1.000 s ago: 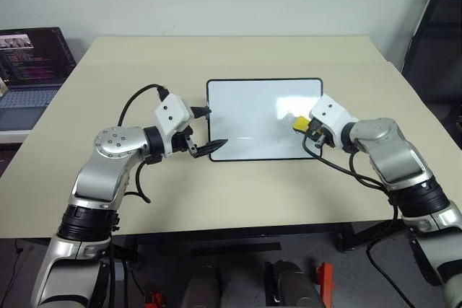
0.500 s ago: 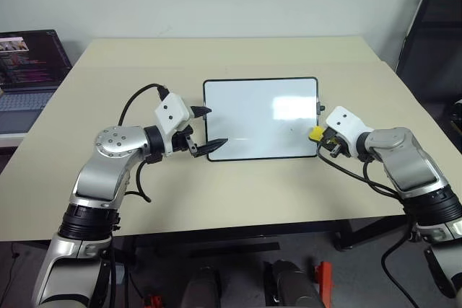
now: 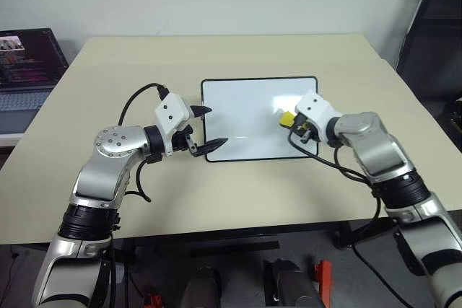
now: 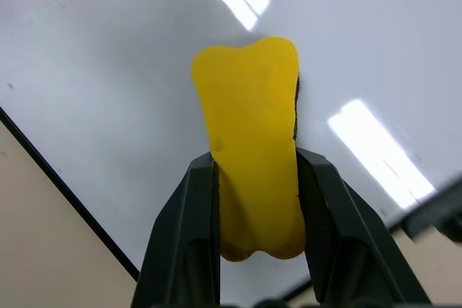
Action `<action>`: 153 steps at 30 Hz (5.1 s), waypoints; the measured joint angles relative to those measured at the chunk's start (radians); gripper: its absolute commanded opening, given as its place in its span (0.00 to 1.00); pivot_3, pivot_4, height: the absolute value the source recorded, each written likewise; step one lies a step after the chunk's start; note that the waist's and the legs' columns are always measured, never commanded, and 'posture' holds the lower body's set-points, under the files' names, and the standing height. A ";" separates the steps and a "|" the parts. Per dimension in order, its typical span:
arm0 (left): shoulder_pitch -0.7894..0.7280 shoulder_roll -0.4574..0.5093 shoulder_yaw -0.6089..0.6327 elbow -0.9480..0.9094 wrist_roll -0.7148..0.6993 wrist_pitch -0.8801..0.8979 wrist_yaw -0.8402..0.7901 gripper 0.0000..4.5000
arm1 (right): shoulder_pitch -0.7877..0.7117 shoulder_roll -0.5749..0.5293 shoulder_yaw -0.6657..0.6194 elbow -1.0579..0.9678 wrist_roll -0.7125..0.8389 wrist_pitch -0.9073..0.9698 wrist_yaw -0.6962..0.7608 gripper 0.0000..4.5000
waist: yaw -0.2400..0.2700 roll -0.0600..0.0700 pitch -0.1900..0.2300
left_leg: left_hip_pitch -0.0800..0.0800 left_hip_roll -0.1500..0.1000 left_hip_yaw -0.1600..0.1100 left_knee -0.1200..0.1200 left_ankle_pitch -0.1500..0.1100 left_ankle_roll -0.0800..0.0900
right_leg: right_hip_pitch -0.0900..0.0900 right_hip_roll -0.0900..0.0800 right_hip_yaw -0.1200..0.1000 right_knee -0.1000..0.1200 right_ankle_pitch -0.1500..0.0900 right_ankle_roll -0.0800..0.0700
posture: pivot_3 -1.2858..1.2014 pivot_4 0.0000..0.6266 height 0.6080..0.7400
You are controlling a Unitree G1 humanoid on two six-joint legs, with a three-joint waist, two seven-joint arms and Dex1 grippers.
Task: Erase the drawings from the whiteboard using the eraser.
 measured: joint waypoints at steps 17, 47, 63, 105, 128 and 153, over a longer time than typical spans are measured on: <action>0.000 0.000 0.000 -0.001 0.001 0.003 0.000 1.00 | 0.100 -0.163 -0.014 -0.008 -0.001 -0.093 0.019 0.24 | 0.018 0.000 0.000 | 0.002 -0.001 0.000 0.002 0.000 0.000 | 0.003 -0.001 0.000 -0.001 -0.001 -0.002 | 0.52 0.24 1.00; -0.031 -0.012 -0.017 0.035 0.007 -0.011 -0.020 1.00 | 0.013 -0.022 0.013 0.078 -0.073 -0.158 0.024 0.24 | -0.027 -0.001 0.000 | 0.003 0.001 0.001 0.002 0.000 0.000 | 0.003 0.000 0.001 0.000 0.001 0.000 | 0.52 0.24 1.00; -0.031 -0.013 -0.018 0.035 0.009 -0.011 -0.017 1.00 | 0.056 -0.076 0.016 0.026 -0.091 -0.173 0.054 0.24 | -0.005 -0.001 0.000 | 0.001 0.000 0.000 0.001 0.000 0.000 | 0.002 0.000 0.000 -0.001 0.001 0.000 | 0.52 0.24 1.00; -0.195 -0.443 -0.215 0.119 0.028 0.065 0.106 1.00 | -0.003 -0.231 -0.603 0.467 0.294 0.086 -0.214 0.24 | 0.020 0.000 0.001 | -0.001 -0.002 0.001 0.000 0.000 0.000 | 0.001 -0.001 0.001 -0.002 0.000 0.001 | 0.52 0.24 1.00; -0.193 -0.519 -0.330 0.192 0.165 0.039 0.153 1.00 | -0.123 -0.223 -0.474 0.947 0.183 -0.154 -0.156 0.24 | 0.003 0.002 0.001 | 0.000 -0.003 0.002 -0.001 0.000 0.000 | 0.001 -0.001 0.002 -0.002 -0.001 0.002 | 0.52 0.24 1.00; -0.186 -0.478 -0.114 0.113 0.132 0.049 0.299 1.00 | -0.073 -0.185 -0.520 0.646 0.243 -0.231 -0.119 1.00 | 0.002 0.003 0.002 | 0.000 -0.002 0.000 0.000 0.000 0.000 | 0.002 -0.001 0.001 -0.002 -0.001 0.003 | 0.52 0.24 1.00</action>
